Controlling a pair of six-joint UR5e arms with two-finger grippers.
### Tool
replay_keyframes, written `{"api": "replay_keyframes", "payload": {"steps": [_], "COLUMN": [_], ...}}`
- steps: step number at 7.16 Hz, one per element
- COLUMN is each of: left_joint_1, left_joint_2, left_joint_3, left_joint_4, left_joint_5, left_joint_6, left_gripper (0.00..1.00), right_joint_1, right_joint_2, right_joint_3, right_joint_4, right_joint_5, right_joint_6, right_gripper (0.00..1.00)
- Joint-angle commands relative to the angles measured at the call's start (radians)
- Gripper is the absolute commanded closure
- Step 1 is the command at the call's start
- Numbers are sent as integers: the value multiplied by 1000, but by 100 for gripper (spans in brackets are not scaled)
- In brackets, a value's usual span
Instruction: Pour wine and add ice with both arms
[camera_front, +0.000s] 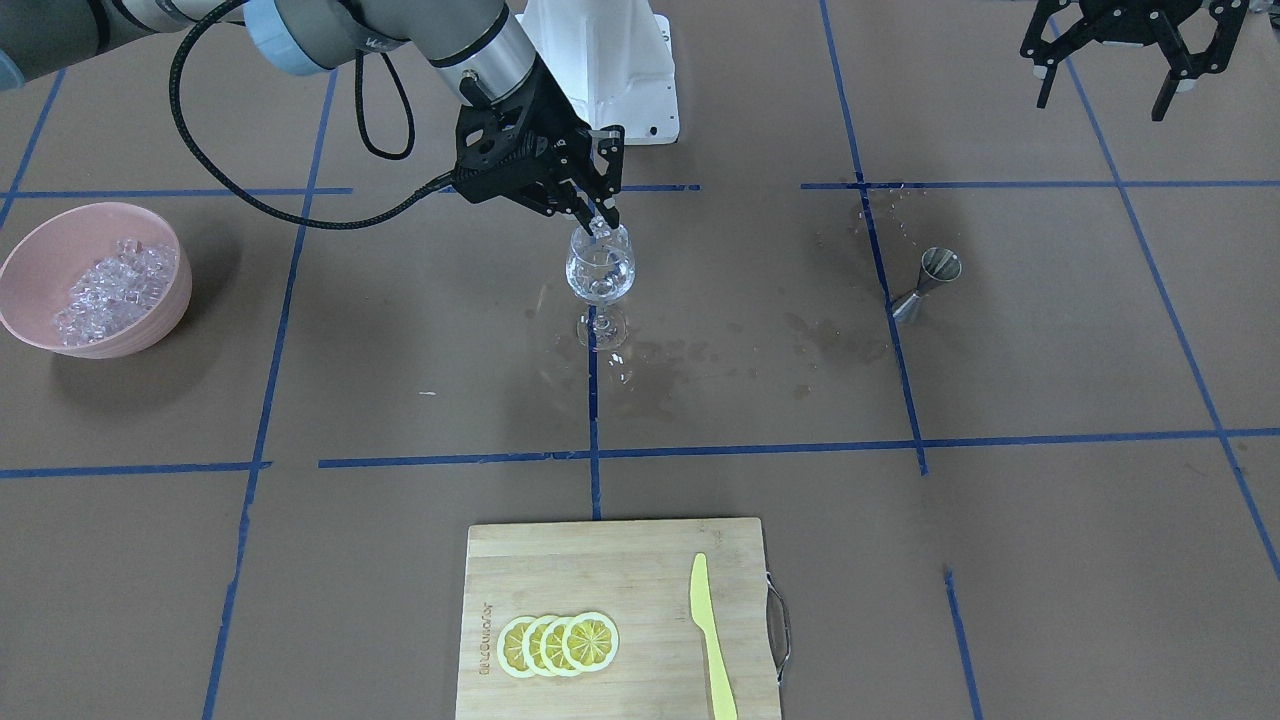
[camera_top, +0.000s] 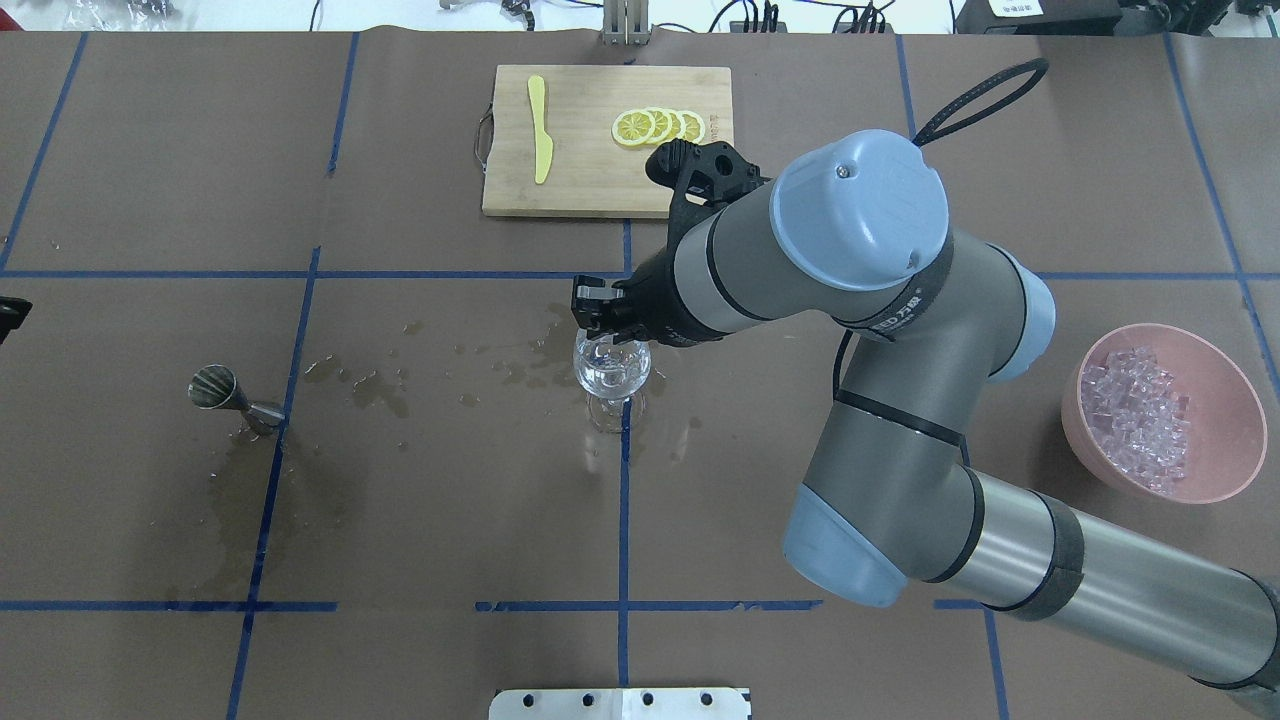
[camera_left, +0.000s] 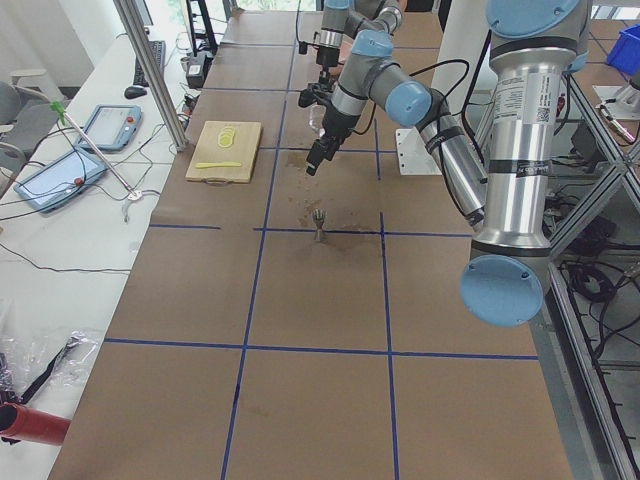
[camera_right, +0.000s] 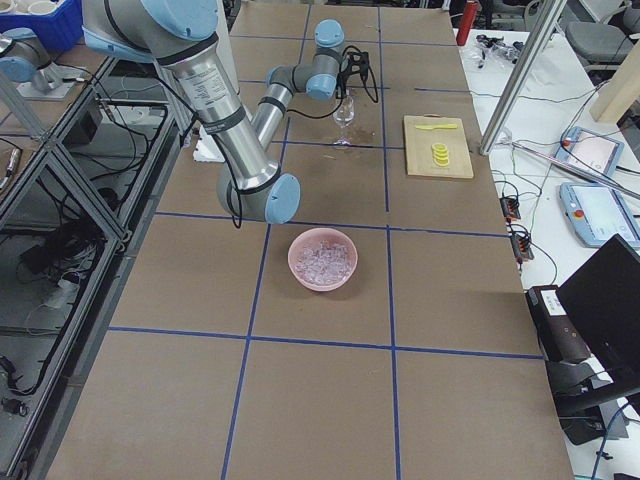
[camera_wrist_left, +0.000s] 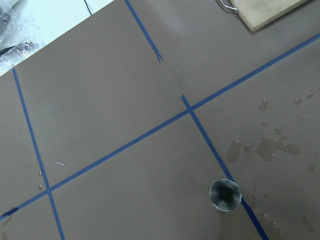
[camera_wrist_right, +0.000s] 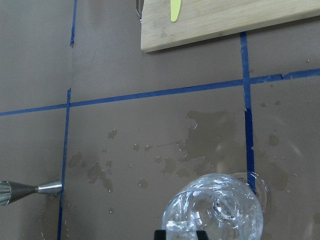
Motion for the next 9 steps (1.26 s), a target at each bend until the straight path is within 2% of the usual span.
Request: {"api": "replay_keyframes", "payload": {"steps": [1, 2, 3, 5, 7, 8, 9], "left_joint_1": [-37, -69, -100, -219, -299, -338, -415], "left_joint_2": [-2, -3, -5, -23, -53, -59, -72], "left_joint_3": [7, 22, 40, 132, 224, 279, 357], "left_joint_4": [4, 5, 5, -1, -4, -15, -56], "left_joint_5": [0, -2, -3, -101, -109, -170, -272], "left_joint_6": [53, 96, 140, 302, 412, 412, 412], "left_gripper": [0, 0, 0, 0, 0, 0, 0], "right_joint_1": [4, 4, 8, 40, 94, 144, 198], "right_joint_2": [1, 1, 10, 9, 6, -1, -1], "right_joint_3": [1, 6, 27, 136, 193, 221, 228], "right_joint_4": [-2, -5, -64, -244, -410, -498, -578], "right_joint_5": [-8, -6, -2, 18, 24, 26, 53], "right_joint_6": [0, 3, 2, -9, -73, -150, -247], "right_gripper": [1, 0, 0, 0, 0, 0, 0]}}
